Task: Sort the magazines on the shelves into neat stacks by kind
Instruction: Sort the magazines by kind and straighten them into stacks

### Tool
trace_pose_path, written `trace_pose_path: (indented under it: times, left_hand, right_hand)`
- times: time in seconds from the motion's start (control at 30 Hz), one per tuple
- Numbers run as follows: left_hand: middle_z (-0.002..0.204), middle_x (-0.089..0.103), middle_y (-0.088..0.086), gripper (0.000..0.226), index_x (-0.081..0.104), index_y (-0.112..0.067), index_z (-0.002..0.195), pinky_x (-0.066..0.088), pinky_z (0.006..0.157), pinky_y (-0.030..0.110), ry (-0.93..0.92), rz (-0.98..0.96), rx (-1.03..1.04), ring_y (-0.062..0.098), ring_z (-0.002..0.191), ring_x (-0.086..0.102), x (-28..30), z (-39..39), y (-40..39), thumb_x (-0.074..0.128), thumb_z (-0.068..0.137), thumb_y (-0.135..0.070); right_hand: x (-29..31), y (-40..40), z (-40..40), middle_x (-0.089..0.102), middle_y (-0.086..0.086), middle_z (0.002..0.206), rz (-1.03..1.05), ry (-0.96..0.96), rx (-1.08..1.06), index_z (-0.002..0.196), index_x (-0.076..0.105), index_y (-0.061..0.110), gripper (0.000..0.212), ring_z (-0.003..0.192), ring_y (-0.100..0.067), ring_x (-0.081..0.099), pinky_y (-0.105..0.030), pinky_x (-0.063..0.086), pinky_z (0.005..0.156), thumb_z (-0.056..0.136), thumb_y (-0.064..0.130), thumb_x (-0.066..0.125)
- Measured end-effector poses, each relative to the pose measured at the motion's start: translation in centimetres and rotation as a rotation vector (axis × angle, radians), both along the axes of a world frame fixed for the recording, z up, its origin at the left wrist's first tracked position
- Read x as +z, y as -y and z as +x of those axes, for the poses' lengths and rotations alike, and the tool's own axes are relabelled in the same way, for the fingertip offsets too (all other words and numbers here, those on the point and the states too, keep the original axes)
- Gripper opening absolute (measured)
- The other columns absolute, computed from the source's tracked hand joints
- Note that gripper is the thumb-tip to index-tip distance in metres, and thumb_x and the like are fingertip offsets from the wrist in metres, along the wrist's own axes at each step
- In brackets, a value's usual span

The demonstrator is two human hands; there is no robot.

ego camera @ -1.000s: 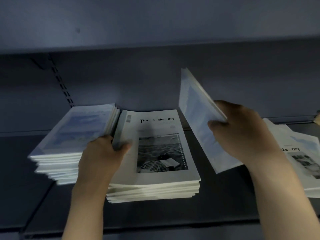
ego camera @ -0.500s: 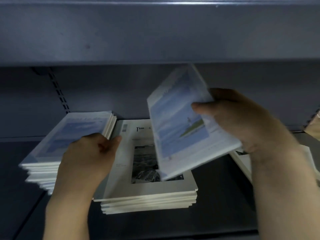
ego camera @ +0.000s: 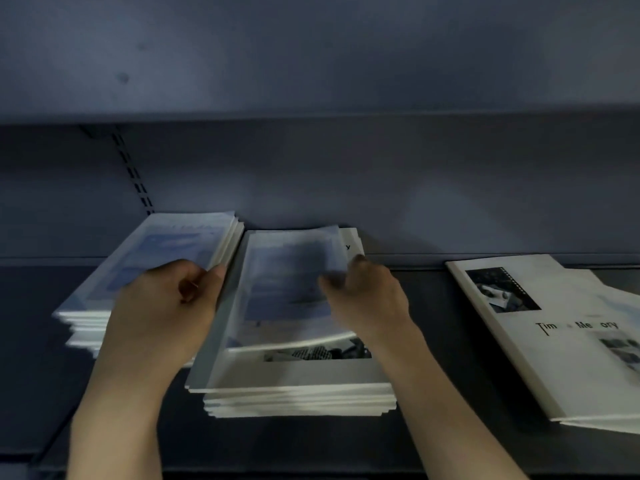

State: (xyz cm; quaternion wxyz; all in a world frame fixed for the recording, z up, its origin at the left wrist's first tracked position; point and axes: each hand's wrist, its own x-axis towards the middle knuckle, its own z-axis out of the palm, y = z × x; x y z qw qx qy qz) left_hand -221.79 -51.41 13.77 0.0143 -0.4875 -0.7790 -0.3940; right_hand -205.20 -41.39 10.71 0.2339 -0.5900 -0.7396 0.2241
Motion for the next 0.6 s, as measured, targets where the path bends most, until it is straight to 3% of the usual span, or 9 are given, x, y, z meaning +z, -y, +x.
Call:
trace_pose_path:
  times: [0.1, 0.2, 0.3, 0.43, 0.6]
  left_hand:
    - [0.064, 0.06, -0.002, 0.033, 0.058, -0.014, 0.066, 0.03, 0.054, 0.019, 0.017, -0.006, 0.011, 0.007, 0.063, 0.051, -0.2, 0.3, 0.1, 0.051, 0.09, -0.036]
    - [0.06, 0.058, -0.002, 0.034, 0.056, -0.014, 0.063, 0.03, 0.053, 0.019, 0.003, -0.022, 0.022, 0.007, 0.061, 0.049, -0.5, 0.6, 0.1, 0.053, 0.089, -0.035]
    - [0.06, 0.058, 0.0, 0.035, 0.056, -0.013, 0.062, 0.032, 0.054, 0.023, 0.022, -0.037, 0.021, 0.011, 0.062, 0.051, -0.5, 0.5, 0.4, 0.053, 0.089, -0.035]
    - [0.068, 0.065, 0.003, 0.033, 0.061, -0.011, 0.068, 0.038, 0.059, 0.027, 0.083, -0.029, 0.036, 0.016, 0.07, 0.057, -0.5, -0.1, 1.1, 0.052, 0.089, -0.035]
    - [0.072, 0.066, 0.0, 0.021, 0.056, -0.021, 0.078, 0.036, 0.06, 0.03, 0.105, 0.034, 0.116, 0.024, 0.072, 0.06, -0.3, -2.0, 2.5, 0.052, 0.088, -0.04]
  right_hand:
    - [0.1, 0.0, -0.2, 0.062, -0.014, 0.105, 0.033, 0.016, -0.014, 0.11, 0.049, 0.001, 0.038, 0.099, -0.033, 0.059, -0.032, 0.041, 0.071, 0.094, 0.035, 0.045]
    - [0.1, -0.1, 0.2, 0.06, -0.011, 0.1, 0.047, -0.006, 0.01, 0.108, 0.046, 0.005, 0.033, 0.094, -0.029, 0.059, -0.03, 0.039, 0.069, 0.096, 0.036, 0.044]
    - [0.8, -0.4, 0.1, 0.054, -0.001, 0.081, 0.052, -0.213, 0.054, 0.097, 0.045, 0.01, 0.02, 0.076, -0.021, 0.055, -0.027, 0.035, 0.054, 0.096, 0.03, 0.046]
    - [3.1, 0.0, -0.6, 0.047, 0.006, 0.068, 0.11, -0.54, 0.095, 0.097, 0.044, 0.012, 0.014, 0.058, -0.006, 0.048, -0.015, 0.034, 0.042, 0.097, 0.025, 0.048]
    - [5.2, 0.3, -4.5, 0.042, 0.006, 0.071, 0.018, -0.815, 0.127, 0.101, 0.041, 0.011, 0.014, 0.058, -0.003, 0.042, -0.014, 0.036, 0.045, 0.099, 0.024, 0.046]
